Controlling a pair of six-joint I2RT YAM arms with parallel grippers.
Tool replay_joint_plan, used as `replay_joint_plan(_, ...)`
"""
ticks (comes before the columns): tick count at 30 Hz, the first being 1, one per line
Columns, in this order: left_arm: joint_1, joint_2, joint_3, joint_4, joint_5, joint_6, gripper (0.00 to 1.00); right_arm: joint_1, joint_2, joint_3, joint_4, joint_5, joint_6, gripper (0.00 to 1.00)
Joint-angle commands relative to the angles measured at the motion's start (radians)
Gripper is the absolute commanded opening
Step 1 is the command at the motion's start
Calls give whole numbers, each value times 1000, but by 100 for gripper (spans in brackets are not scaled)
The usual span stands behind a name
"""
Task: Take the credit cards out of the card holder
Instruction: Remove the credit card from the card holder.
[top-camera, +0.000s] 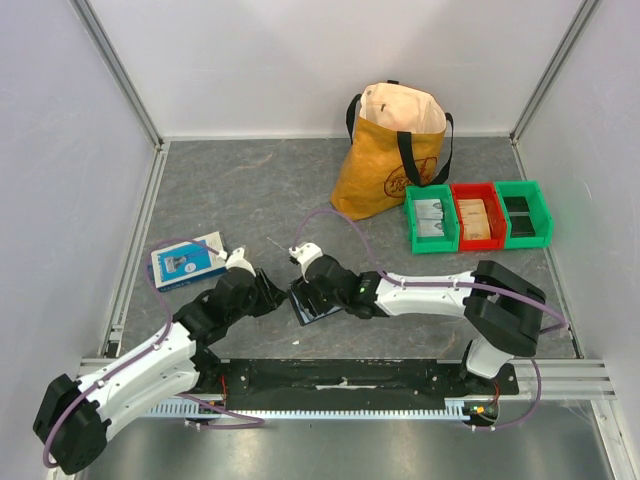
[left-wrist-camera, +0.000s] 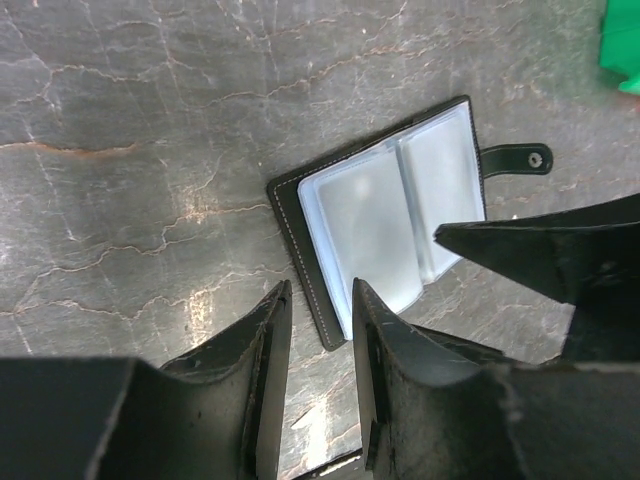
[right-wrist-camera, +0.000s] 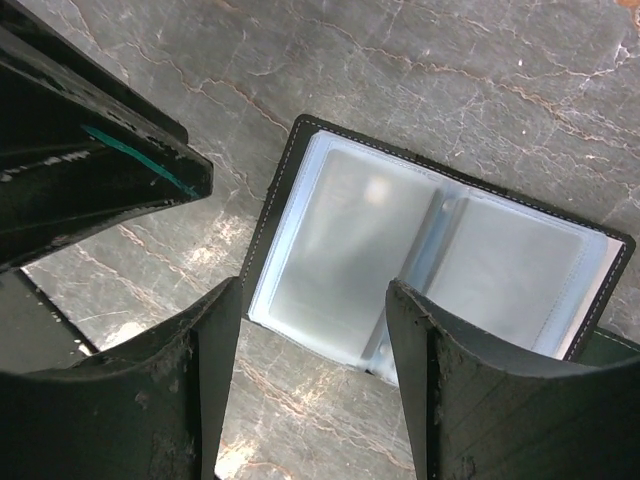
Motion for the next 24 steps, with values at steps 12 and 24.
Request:
replay_joint_plan(12,-3,51,50,18,24,14,38,30,96,35,-69,205,-21,58)
replay_joint_plan(24,-4,196,85,132,159,36,40,-68,90,-63,38,3,70,31)
